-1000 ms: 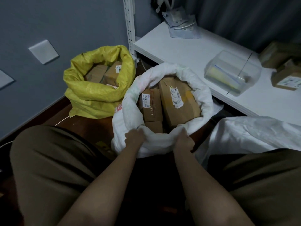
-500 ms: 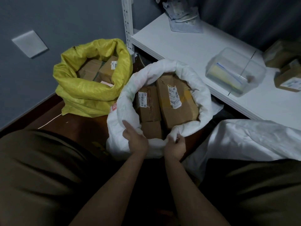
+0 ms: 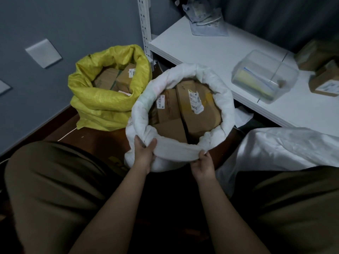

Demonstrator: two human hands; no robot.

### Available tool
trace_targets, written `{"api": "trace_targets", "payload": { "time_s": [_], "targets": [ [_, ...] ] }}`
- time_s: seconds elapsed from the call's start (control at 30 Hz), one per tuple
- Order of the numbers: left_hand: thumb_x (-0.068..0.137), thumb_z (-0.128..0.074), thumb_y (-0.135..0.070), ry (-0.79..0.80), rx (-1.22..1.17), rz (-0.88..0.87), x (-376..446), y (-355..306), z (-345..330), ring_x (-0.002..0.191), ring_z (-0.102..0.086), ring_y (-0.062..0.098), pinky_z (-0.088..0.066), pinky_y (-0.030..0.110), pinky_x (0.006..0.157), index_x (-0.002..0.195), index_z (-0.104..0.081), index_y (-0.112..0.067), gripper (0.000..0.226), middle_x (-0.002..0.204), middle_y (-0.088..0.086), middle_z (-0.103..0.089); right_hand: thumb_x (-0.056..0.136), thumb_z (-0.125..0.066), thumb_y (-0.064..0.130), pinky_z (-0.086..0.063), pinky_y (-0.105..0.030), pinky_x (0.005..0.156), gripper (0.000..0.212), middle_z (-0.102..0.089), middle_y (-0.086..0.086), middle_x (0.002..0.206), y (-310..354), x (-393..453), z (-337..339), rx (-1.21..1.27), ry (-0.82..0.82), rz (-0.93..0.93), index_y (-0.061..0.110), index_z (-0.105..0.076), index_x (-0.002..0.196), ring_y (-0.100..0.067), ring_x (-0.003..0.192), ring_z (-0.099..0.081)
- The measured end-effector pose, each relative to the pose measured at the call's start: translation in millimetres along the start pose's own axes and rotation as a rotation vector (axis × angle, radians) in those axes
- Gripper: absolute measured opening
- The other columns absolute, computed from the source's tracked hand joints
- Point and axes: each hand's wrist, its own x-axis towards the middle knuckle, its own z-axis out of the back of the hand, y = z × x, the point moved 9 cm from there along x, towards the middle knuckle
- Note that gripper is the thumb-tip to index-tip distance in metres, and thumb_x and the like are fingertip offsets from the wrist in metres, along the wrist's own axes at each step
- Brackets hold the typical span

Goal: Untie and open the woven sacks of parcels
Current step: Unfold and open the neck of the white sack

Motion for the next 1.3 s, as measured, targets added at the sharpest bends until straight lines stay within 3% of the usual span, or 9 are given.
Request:
{"api": "trace_targets", "payload": {
  "time_s": [0.13,0.27,0.4,0.7,0.8,0.93,1.03,1.17,1.3],
  "targets": [
    [0.088,-0.064,-0.027,-0.205,0.753,-0.227,-7.8,-21.9,-1.2,0.121,-0.043,0.038,-0.041,0.041,0.098,0.151,-0.002,-0.024,0.088,0.146,0.021,-0.02,0.102,-0.036,0.011,-0.043,-0.048,0.1,0.034,-0.055,-0.021,0.125,-6.4,4.6,17.9,-0.038,-0.072,-0.029,0.012,-0.047,0.134,-0.037,0.115,-0.054],
    [0.095,-0.047,-0.025,-0.067,1.147,-0.175,7.8,-18.5,-28.4,0.127,-0.036,0.028,-0.038,0.042,0.102,0.151,-0.006,-0.027,0.07,0.152,0.015,-0.007,0.096,-0.037,-0.003,-0.045,-0.036,0.093,0.038,-0.052,-0.011,0.123,19.4,-0.6,20.9,-0.237,-0.235,0.226,0.009,-0.045,0.131,-0.028,0.11,-0.053],
    [0.096,-0.044,-0.024,-0.115,1.059,-0.06,13.8,-19.8,-42.4,0.134,-0.027,0.038,-0.029,0.041,0.105,0.152,-0.003,-0.016,0.07,0.155,0.02,0.009,0.096,-0.036,-0.001,-0.038,-0.031,0.1,0.041,-0.045,-0.01,0.137,38.2,-12.5,11.9,-0.421,-0.269,0.451,0.019,-0.046,0.131,-0.022,0.119,-0.047],
    [0.091,-0.049,-0.012,-0.237,0.841,-0.107,34.8,-30.5,-30.1,0.124,-0.041,0.041,-0.037,0.042,0.1,0.142,-0.026,-0.004,0.057,0.14,0.024,-0.033,0.092,-0.058,0.039,-0.038,-0.028,0.085,0.057,-0.048,-0.002,0.116,43.8,3.6,-1.4,-0.664,-0.318,0.322,0.01,-0.037,0.136,-0.019,0.104,-0.049],
    [0.092,-0.057,-0.014,-0.185,0.453,-0.22,45.3,-32.6,-10.3,0.116,-0.052,0.028,-0.045,0.039,0.099,0.142,-0.036,-0.017,0.054,0.134,0.009,-0.046,0.095,-0.055,0.031,-0.047,-0.032,0.091,0.04,-0.062,-0.013,0.124,46.0,21.2,12.1,-0.469,-0.251,0.242,0.005,-0.058,0.125,-0.024,0.107,-0.06],
    [0.095,-0.055,-0.016,-0.019,-0.274,0.034,47.2,-1.4,9.0,0.096,-0.064,0.026,-0.057,0.036,0.076,0.13,-0.051,-0.027,0.037,0.11,0.011,-0.065,0.099,-0.04,0.045,-0.043,-0.044,0.103,0.051,-0.06,-0.014,0.127,24.2,30.0,24.7,-0.15,-0.062,0.028,0.009,-0.052,0.134,-0.029,0.116,-0.057],
    [0.093,-0.058,-0.025,-0.089,0.115,-0.029,49.2,-0.5,23.1,0.107,-0.06,0.027,-0.055,0.039,0.088,0.128,-0.053,-0.021,0.035,0.119,0.013,-0.061,0.099,-0.042,0.042,-0.044,-0.043,0.102,0.045,-0.058,-0.011,0.129,20.8,30.5,38.1,-0.456,-0.093,0.03,0.016,-0.052,0.135,-0.028,0.116,-0.056],
    [0.09,-0.056,-0.03,-0.251,0.835,-0.144,57.2,-20.4,30.8,0.125,-0.038,0.035,-0.034,0.039,0.105,0.125,-0.05,-0.018,0.037,0.135,0.018,-0.042,0.089,-0.059,0.026,-0.037,-0.039,0.107,0.033,-0.05,-0.019,0.129,83.7,9.9,42.5,-1.063,-0.458,0.505,0.01,-0.062,0.118,-0.035,0.121,-0.047],
    [0.081,-0.054,-0.011,-0.258,0.945,-0.233,56.1,-45.0,0.5,0.134,-0.019,0.036,-0.026,0.042,0.109,0.135,-0.033,-0.011,0.058,0.148,0.015,-0.016,0.078,-0.061,0.002,-0.028,-0.038,0.107,0.058,-0.031,-0.018,0.14,108.5,-2.2,-7.6,-1.099,-0.357,0.773,0.009,-0.045,0.133,-0.036,0.128,-0.032]
  ]
}}
